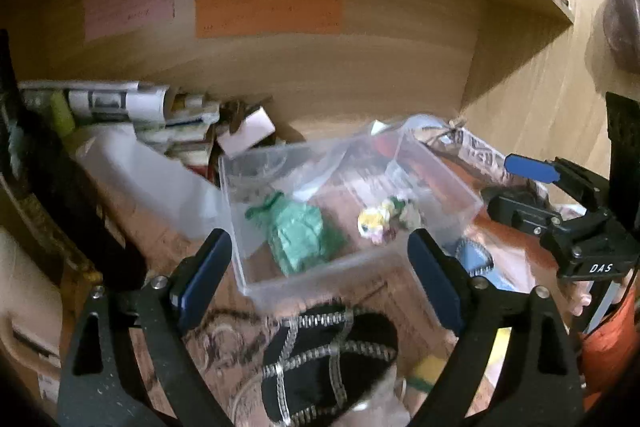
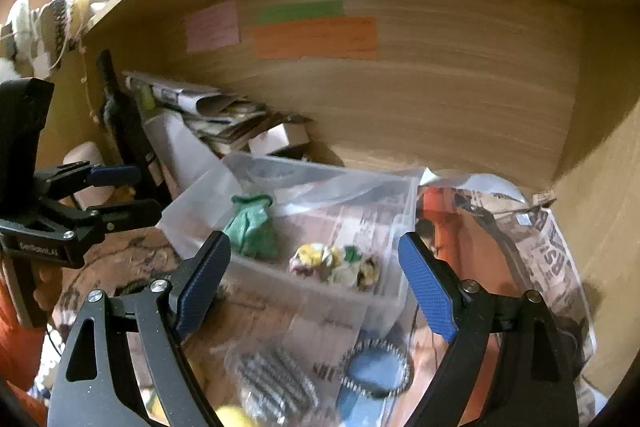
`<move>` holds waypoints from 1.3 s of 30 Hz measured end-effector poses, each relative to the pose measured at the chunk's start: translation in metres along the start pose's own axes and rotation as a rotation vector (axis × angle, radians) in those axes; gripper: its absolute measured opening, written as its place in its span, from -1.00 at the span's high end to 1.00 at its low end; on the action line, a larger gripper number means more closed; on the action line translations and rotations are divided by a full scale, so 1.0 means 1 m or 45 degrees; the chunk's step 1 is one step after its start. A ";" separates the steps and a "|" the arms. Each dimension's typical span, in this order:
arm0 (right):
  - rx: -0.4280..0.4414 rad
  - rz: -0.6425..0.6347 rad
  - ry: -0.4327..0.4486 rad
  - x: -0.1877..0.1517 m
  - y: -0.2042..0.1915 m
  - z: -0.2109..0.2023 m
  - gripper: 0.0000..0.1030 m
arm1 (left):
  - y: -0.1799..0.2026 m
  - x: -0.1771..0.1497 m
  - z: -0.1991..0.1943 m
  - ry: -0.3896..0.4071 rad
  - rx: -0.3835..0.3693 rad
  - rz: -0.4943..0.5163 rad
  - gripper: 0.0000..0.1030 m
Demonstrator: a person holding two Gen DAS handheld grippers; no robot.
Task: Organize soft objects
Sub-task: 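Grasp the black chain-trimmed cloth with the left tool while the right tool grasps the bagged steel wool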
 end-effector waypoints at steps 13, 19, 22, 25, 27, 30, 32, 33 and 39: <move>0.074 0.108 -0.187 -0.066 -0.011 0.016 -0.64 | 0.015 -0.071 0.004 -0.178 -0.065 0.019 -0.76; 0.134 0.159 -0.277 -0.084 -0.011 0.028 -0.62 | 0.012 -0.087 0.013 -0.229 -0.045 -0.003 -0.55; 0.156 0.187 -0.291 -0.087 -0.008 0.029 -0.49 | 0.007 -0.088 0.019 -0.255 -0.072 -0.048 -0.35; 0.170 0.207 -0.300 -0.087 -0.005 0.029 -0.25 | 0.002 -0.086 0.020 -0.252 -0.077 -0.081 -0.18; 0.178 0.218 -0.308 -0.087 -0.002 0.029 -0.09 | -0.001 -0.083 0.021 -0.249 -0.087 -0.102 -0.08; 0.178 0.222 -0.317 -0.087 0.001 0.032 0.12 | -0.006 -0.079 0.022 -0.239 -0.084 -0.125 0.07; 0.172 0.221 -0.313 -0.088 0.003 0.032 0.23 | -0.009 -0.077 0.024 -0.235 -0.075 -0.142 0.22; 0.168 0.222 -0.311 -0.088 0.003 0.033 0.33 | -0.010 -0.077 0.025 -0.234 -0.072 -0.145 0.33; 0.165 0.215 -0.276 -0.086 0.002 0.028 0.59 | -0.020 -0.077 0.026 -0.225 -0.048 -0.185 0.67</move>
Point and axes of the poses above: each gripper's, at about its wrist camera, not at the fingertips, and z roughly the way its jaws point, y to its right, x to its top, the point moved 5 cm from there along z, roughly the way its jaws point, and after that the axes turned 12 degrees about x, right-handed, at the moved point
